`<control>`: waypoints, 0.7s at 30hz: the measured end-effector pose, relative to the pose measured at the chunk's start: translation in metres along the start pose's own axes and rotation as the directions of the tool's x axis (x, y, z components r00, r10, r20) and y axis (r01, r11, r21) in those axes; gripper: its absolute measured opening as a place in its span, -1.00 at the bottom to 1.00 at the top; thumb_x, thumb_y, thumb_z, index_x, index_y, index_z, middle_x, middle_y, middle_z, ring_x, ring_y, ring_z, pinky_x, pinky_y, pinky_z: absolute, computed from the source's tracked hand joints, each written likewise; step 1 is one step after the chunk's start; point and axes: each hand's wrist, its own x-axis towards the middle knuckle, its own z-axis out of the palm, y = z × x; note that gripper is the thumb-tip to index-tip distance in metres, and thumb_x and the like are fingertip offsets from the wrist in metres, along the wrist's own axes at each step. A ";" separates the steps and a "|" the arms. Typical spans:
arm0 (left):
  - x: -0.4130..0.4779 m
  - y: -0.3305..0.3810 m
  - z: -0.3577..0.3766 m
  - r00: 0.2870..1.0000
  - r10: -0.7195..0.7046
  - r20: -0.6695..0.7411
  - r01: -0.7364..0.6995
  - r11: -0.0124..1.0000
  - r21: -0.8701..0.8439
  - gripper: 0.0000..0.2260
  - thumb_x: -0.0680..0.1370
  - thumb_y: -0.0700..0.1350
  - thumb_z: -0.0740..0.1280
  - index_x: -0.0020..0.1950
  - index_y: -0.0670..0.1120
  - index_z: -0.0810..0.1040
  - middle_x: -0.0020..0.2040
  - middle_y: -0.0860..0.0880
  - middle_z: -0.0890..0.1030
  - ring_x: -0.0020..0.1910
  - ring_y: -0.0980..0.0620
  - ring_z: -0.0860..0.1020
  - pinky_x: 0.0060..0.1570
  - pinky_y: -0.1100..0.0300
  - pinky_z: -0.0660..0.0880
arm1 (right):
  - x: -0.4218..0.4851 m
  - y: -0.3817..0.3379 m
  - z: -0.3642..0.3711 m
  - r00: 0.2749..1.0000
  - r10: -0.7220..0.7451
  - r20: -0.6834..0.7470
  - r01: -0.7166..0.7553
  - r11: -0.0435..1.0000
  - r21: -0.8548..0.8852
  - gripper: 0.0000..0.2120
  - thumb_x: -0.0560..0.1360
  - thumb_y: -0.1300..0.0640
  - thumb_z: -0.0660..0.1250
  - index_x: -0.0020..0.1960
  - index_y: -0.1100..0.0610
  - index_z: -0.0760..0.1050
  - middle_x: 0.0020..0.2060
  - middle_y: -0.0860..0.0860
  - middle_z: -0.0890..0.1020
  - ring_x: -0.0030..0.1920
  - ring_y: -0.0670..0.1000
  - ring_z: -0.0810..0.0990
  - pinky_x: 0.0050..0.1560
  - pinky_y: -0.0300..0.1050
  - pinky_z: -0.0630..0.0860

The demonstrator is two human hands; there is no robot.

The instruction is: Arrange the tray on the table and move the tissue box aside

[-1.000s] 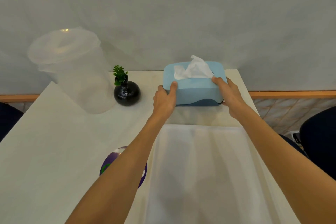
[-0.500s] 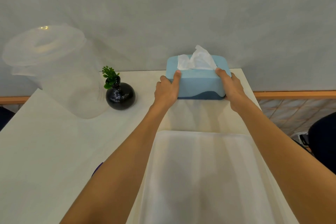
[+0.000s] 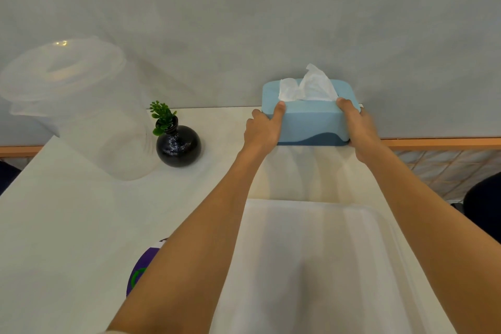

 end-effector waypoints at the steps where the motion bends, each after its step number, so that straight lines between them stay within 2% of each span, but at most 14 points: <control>1: 0.000 0.001 0.001 1.000 0.000 0.000 0.000 1.000 -0.002 -0.39 0.54 0.33 0.07 0.30 -0.16 0.33 0.21 -0.14 0.47 0.04 -0.07 0.46 -0.06 0.10 0.44 | 0.001 0.000 -0.001 1.000 0.000 0.001 0.000 1.000 0.003 -0.45 0.46 -0.27 0.17 0.29 0.06 0.33 0.10 0.09 0.49 0.08 0.09 0.48 0.19 0.11 0.51; 5: 0.000 0.004 0.006 1.000 -0.002 0.003 0.002 1.000 -0.007 -0.39 0.54 0.33 0.08 0.31 -0.15 0.32 0.22 -0.14 0.47 0.10 -0.09 0.48 0.00 0.07 0.48 | 0.006 0.000 -0.005 1.000 0.007 0.002 -0.007 1.000 0.002 -0.45 0.45 -0.27 0.18 0.29 0.05 0.33 0.11 0.08 0.50 0.09 0.09 0.48 0.19 0.11 0.51; 10: -0.002 0.008 0.009 1.000 -0.003 0.006 0.003 1.000 -0.029 -0.39 0.54 0.32 0.08 0.32 -0.16 0.32 0.22 -0.14 0.46 0.08 -0.07 0.47 -0.03 0.10 0.46 | 0.007 -0.001 -0.009 1.000 0.016 0.008 -0.016 1.000 0.026 -0.58 0.42 -0.28 0.20 0.11 -0.01 0.31 0.06 0.05 0.49 0.02 0.05 0.48 0.14 0.08 0.50; 14: -0.006 0.010 0.005 0.999 -0.026 0.040 0.028 0.998 -0.061 -0.37 0.54 0.32 0.08 0.35 -0.17 0.30 0.24 -0.14 0.45 0.08 -0.05 0.45 -0.07 0.13 0.41 | 0.003 -0.004 -0.013 0.999 0.027 0.033 -0.027 1.000 -0.009 -0.52 0.39 -0.34 0.19 0.11 0.00 0.32 0.06 0.04 0.50 0.04 0.07 0.49 0.18 0.10 0.52; 17: -0.012 0.010 0.000 0.994 -0.022 0.105 0.029 0.998 -0.062 -0.35 0.55 0.32 0.05 0.42 -0.15 0.24 0.31 -0.14 0.42 0.21 -0.11 0.44 0.09 0.06 0.44 | -0.003 -0.004 -0.018 0.997 0.039 0.065 -0.038 0.999 -0.026 -0.44 0.41 -0.35 0.18 0.20 0.03 0.32 0.08 0.04 0.47 0.06 0.08 0.47 0.08 0.05 0.53; 19: -0.022 0.008 -0.004 0.994 -0.012 0.110 0.017 0.999 -0.047 -0.36 0.56 0.30 0.05 0.44 -0.15 0.21 0.34 -0.15 0.40 0.25 -0.11 0.43 0.08 0.08 0.43 | -0.011 -0.004 -0.022 0.997 0.040 0.071 -0.037 0.999 -0.037 -0.35 0.44 -0.34 0.13 0.36 0.07 0.25 0.10 0.02 0.42 0.07 0.08 0.44 -0.05 -0.04 0.47; 21: -0.030 0.002 -0.009 0.995 -0.009 0.103 0.011 1.000 -0.019 -0.38 0.58 0.27 0.04 0.46 -0.15 0.19 0.37 -0.16 0.38 0.27 -0.11 0.41 0.03 0.11 0.37 | -0.018 -0.002 -0.026 0.997 0.057 0.044 -0.055 0.997 -0.058 -0.33 0.48 -0.32 0.09 0.42 0.08 0.19 0.11 0.03 0.39 0.08 0.10 0.40 0.00 0.00 0.44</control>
